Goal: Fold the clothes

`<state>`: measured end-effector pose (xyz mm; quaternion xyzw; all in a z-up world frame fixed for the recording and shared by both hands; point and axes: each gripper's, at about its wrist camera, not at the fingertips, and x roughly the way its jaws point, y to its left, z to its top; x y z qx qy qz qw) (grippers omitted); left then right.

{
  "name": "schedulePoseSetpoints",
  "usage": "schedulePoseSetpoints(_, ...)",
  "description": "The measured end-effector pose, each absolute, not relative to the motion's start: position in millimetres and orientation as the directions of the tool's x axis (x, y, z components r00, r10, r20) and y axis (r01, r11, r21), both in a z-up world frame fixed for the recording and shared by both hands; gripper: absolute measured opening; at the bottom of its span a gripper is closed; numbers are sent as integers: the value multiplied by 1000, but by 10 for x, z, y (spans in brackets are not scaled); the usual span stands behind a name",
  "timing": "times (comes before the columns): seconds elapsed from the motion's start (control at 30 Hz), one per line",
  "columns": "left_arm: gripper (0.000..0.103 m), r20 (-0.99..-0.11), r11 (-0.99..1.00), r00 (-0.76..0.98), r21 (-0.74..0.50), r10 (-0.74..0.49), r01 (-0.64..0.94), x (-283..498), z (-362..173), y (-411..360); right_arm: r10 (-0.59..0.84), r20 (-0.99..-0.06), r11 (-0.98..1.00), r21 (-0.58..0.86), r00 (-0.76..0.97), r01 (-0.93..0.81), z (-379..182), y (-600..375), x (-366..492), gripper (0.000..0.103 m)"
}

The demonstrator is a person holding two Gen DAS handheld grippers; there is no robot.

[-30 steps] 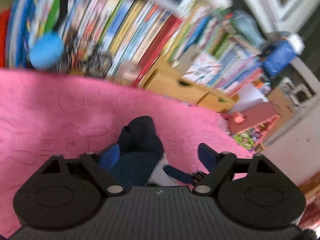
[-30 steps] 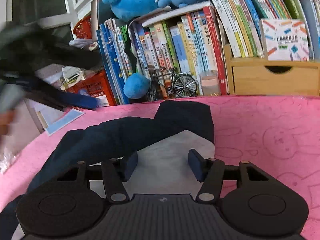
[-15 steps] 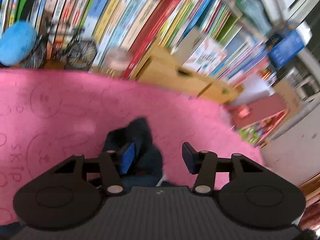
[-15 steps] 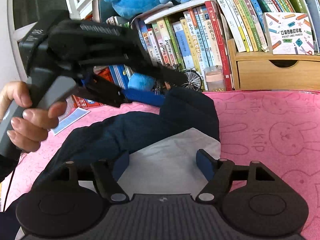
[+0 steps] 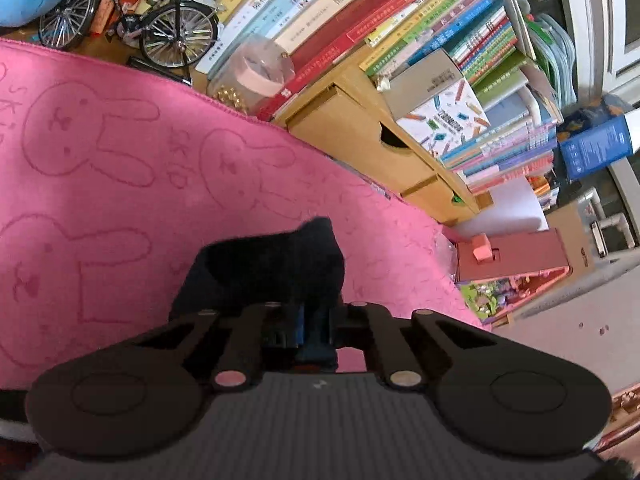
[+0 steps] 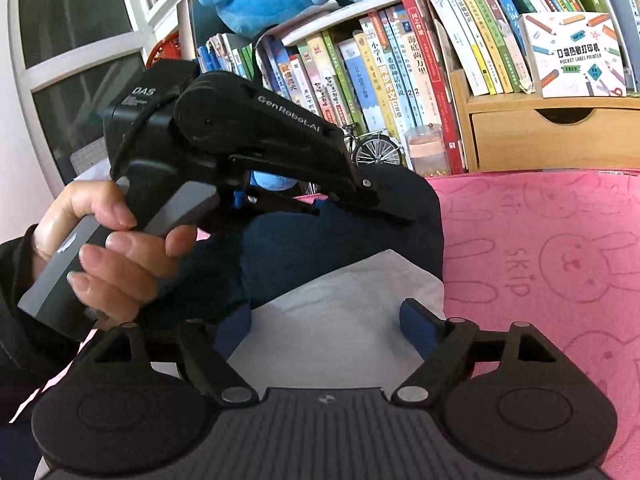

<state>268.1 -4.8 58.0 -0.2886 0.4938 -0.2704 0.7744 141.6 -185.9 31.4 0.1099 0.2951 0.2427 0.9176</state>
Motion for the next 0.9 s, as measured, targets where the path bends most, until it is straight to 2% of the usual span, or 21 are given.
schedulePoseSetpoints(0.37, 6, -618, 686, 390, -726, -683, 51, 3038, 460, 54, 491, -507, 870, 319, 709, -375, 313, -1812, 1417, 86)
schedulePoseSetpoints(0.53, 2, -609, 742, 552, -670, -569, 25, 3076, 703, 281, 497, -511, 867, 328, 702, -375, 301, -1823, 1427, 89)
schedulePoseSetpoints(0.63, 11, -612, 768, 528, -628, -589, 129, 2994, 867, 345, 499, -511, 866, 330, 700, -376, 300, -1825, 1427, 89)
schedulePoseSetpoints(0.7, 31, -673, 830, 502, -521, -544, 201, 2885, 903, 308, 498, -511, 867, 328, 701, -376, 302, -1822, 1424, 89)
schedulePoseSetpoints(0.77, 35, -722, 859, 466, -443, -511, 255, 2796, 873, 304, 498, -511, 866, 328, 701, -377, 302, -1822, 1422, 90)
schedulePoseSetpoints(0.9, 49, -777, 855, 370, -406, -509, 324, 2688, 671, 283, 498, -511, 867, 326, 701, -377, 299, -1817, 1422, 91)
